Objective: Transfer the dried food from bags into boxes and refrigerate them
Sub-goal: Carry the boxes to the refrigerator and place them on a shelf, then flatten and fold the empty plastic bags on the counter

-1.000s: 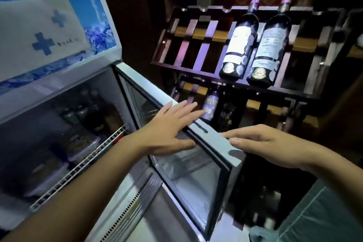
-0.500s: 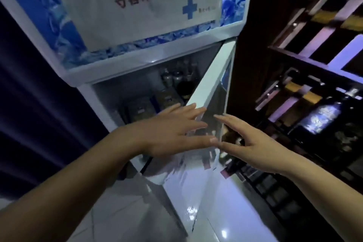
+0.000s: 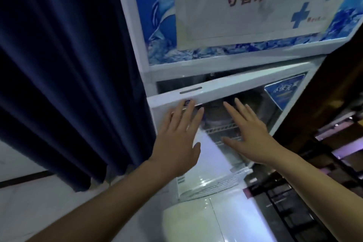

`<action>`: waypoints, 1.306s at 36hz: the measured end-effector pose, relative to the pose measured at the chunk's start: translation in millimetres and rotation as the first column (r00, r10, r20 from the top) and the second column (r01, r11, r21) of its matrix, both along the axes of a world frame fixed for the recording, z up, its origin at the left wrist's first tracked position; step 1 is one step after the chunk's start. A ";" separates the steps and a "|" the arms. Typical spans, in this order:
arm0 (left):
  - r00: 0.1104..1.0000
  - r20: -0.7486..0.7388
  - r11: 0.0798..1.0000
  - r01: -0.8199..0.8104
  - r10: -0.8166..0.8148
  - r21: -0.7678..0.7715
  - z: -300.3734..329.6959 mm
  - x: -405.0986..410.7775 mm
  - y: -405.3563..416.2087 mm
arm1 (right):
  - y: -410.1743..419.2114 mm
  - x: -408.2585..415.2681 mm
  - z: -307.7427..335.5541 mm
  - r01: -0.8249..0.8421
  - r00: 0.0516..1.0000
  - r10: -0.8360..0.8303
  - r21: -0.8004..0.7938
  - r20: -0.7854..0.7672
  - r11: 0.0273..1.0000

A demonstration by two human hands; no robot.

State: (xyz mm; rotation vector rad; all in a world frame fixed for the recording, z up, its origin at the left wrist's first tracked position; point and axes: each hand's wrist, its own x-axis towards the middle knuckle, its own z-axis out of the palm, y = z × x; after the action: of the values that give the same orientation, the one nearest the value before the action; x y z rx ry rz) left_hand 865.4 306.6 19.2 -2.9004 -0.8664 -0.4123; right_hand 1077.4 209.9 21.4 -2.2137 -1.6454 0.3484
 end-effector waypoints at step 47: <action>-0.253 -0.398 -0.459 -0.655 0.882 -0.600 -93.3 -232.0 -295.2 | 16.9 -289.0 -101.7 -0.927 0.367 0.786 -0.120 -0.498 0.357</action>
State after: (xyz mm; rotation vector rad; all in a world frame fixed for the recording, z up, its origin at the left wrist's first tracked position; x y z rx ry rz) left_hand 633.4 11.3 -74.1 -0.9267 -3.5317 -0.3113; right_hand 788.4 226.9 -80.3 -1.0220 -2.5521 1.3848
